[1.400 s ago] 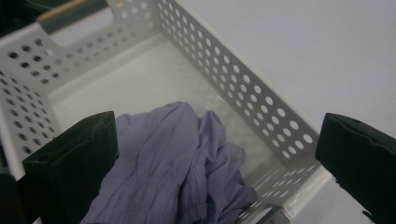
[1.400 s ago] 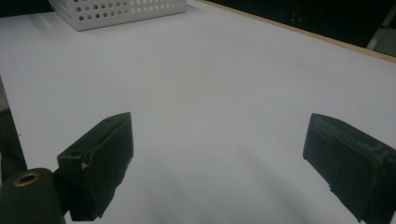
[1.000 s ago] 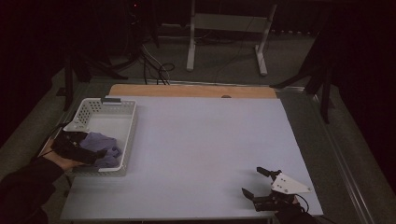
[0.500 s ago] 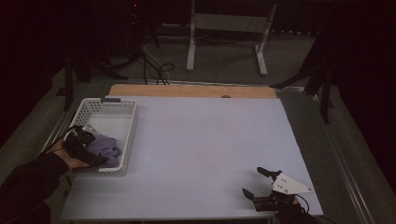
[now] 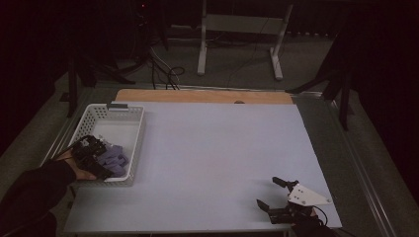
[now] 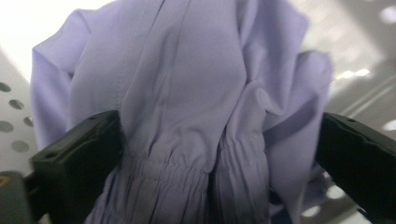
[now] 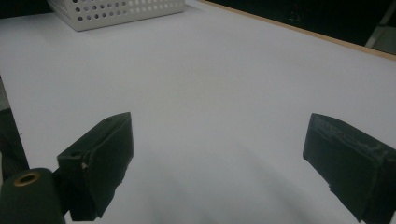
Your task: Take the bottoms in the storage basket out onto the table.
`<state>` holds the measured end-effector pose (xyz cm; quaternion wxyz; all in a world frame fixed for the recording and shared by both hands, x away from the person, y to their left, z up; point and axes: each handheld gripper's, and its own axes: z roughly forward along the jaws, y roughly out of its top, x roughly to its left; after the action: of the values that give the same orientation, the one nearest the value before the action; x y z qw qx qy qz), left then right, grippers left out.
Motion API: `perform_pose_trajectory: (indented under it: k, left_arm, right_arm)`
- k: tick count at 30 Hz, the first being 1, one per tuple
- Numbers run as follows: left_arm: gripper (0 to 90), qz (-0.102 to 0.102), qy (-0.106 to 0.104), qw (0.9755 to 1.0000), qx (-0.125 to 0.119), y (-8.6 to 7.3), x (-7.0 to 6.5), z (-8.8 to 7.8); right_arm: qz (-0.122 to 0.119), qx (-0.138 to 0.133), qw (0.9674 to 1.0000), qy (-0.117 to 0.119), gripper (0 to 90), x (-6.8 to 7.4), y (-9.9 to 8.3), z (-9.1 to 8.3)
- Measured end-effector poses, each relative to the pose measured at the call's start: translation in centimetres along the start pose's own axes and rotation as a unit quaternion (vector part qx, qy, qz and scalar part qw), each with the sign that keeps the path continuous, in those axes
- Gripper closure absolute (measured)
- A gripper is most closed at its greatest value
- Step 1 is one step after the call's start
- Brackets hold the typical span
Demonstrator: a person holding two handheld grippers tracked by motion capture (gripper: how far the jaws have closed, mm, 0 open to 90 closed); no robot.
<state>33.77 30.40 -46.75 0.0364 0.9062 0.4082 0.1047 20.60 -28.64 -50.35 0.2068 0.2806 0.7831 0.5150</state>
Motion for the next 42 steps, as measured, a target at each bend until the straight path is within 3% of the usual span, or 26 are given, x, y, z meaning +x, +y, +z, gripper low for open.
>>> perform_pose_trajectory:
  k: [4,7,11,16,18,22,26,33,37,38,42]
  left_arm:
    - [8.4,-0.001,-0.002,1.0000,0.008,0.3,-0.1,0.0]
    - [21.8,0.002,0.016,0.9998,0.011,0.4,-0.1,-0.2]
    - [30.0,0.007,0.019,0.9995,0.023,0.3,0.1,0.3]
    - [42.0,0.045,0.039,0.9978,0.029,0.4,-0.1,0.6]
    - [46.9,0.046,0.039,0.9977,0.032,0.4,-0.1,0.7]
    - [58.3,0.050,0.034,0.9979,0.021,0.2,0.0,0.8]
    - [73.9,0.033,0.030,0.9990,-0.006,-0.1,0.4,0.4]
    - [76.4,0.035,0.018,0.9984,-0.041,-0.5,1.2,-0.6]
    - [76.6,0.019,-0.002,0.9977,-0.064,-0.7,1.5,-1.4]
    - [76.6,0.026,0.002,0.9974,-0.068,-0.8,1.5,-1.7]
    - [76.9,0.009,-0.002,0.9958,-0.091,-1.3,1.9,-2.8]
  right_arm:
    - [0.000,0.000,1.0000,-0.002,8.7,0.0,0.0,-0.1]
    - [0.000,0.001,1.0000,-0.001,8.8,0.0,0.0,-0.1]
    - [-0.001,-0.001,1.0000,-0.002,8.8,0.1,0.0,-0.1]
    - [0.002,-0.002,1.0000,-0.001,8.8,0.0,0.0,-0.2]
    - [0.000,-0.001,1.0000,-0.004,8.7,0.0,0.0,-0.2]
    - [0.002,-0.002,1.0000,-0.001,8.8,0.1,0.0,-0.2]
    - [0.003,-0.004,1.0000,-0.003,8.8,0.1,0.0,-0.2]
    - [0.004,-0.005,1.0000,-0.005,8.8,0.0,0.0,-0.2]
    - [0.005,-0.004,0.9999,-0.009,8.8,0.0,0.0,-0.3]
    - [0.007,-0.006,0.9999,-0.007,8.8,0.0,0.0,-0.4]
    - [0.009,-0.008,0.9999,-0.005,8.8,-0.1,-0.1,-0.4]
